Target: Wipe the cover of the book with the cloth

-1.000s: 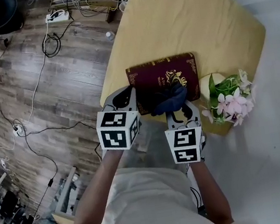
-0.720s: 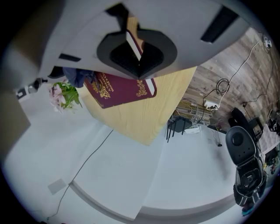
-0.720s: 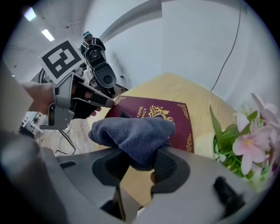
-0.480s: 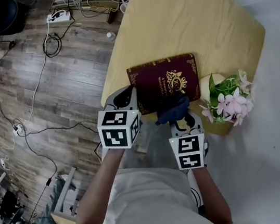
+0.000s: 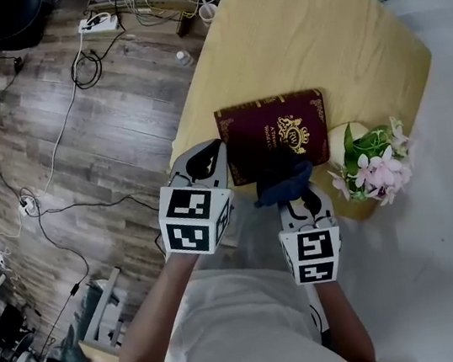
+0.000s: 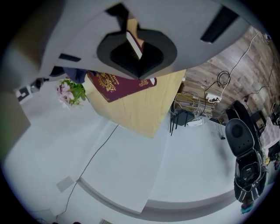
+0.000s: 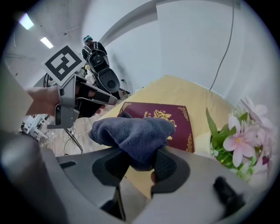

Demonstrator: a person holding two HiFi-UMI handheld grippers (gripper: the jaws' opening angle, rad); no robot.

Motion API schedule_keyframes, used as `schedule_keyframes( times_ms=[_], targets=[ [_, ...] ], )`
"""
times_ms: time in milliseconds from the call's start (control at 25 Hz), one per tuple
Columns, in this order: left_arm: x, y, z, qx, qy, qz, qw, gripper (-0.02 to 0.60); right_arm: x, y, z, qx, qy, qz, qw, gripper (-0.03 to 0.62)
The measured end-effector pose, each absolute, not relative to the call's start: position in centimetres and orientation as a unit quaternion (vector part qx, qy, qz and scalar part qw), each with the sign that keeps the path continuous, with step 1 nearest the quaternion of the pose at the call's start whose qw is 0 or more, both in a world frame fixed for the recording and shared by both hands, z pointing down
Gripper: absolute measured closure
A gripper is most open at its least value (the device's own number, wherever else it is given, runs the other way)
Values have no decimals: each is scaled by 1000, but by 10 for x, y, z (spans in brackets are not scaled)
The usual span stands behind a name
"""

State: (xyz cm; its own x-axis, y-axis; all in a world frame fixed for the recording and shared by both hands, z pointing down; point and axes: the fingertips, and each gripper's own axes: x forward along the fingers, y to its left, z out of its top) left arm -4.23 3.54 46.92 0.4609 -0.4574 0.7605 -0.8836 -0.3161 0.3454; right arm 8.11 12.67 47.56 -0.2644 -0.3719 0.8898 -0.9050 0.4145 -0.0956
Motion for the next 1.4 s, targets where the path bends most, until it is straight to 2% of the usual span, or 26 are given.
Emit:
schedule_keyframes(
  times_ms=[920, 1400],
  targets=[
    [-74, 26, 448, 753, -451, 272, 394, 574, 10, 7, 462, 444, -767, 262, 382, 445],
    [-82, 27, 460, 748, -448, 282, 401, 574, 1, -1, 489, 433, -760, 246, 417, 445]
  ],
)
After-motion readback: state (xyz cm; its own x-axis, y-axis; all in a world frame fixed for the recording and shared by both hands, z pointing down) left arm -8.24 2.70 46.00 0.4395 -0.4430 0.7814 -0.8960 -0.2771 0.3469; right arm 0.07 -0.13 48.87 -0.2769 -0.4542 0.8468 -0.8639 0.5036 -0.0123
